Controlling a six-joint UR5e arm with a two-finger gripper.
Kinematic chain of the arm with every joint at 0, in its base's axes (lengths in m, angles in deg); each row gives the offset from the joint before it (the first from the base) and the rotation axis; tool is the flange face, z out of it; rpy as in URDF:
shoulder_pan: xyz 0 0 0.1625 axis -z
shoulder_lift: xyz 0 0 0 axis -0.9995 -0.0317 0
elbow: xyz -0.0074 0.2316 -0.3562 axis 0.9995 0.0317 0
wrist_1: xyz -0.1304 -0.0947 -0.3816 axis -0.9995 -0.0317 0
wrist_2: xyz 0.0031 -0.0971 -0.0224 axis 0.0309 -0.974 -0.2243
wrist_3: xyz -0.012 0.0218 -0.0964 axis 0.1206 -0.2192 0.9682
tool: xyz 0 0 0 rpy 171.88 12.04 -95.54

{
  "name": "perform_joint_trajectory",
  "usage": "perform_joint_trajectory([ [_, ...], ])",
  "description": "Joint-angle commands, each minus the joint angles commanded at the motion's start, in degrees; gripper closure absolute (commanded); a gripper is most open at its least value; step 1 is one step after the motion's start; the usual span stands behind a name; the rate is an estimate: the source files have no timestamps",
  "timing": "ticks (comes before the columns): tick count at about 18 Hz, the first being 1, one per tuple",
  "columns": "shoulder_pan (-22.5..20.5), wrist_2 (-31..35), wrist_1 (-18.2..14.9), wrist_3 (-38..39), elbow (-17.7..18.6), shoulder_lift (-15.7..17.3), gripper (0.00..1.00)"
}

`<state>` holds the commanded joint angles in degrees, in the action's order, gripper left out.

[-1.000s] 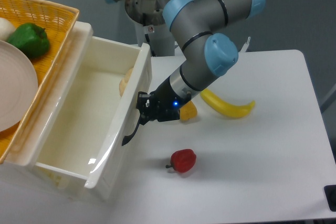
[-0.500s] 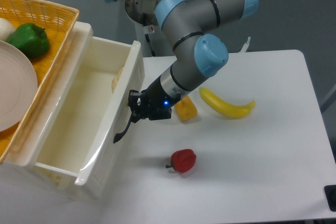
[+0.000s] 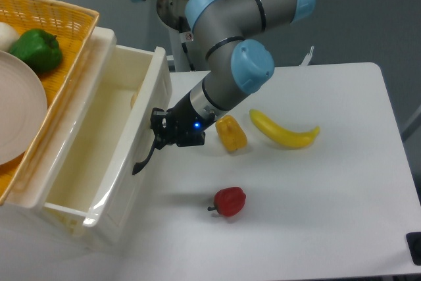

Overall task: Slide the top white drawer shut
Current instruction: 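Push the drawer front with the gripper into the cabinet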

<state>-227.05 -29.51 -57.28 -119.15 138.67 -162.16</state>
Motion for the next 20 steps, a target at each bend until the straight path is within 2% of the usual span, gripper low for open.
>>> perform_joint_trajectory([
  [12, 4.0, 0.2, 0.4, 1.7, 0.1, 0.6, 1.00],
  [20, 5.1, 0.3, 0.5, 1.7, 0.0, 0.6, 1.00],
])
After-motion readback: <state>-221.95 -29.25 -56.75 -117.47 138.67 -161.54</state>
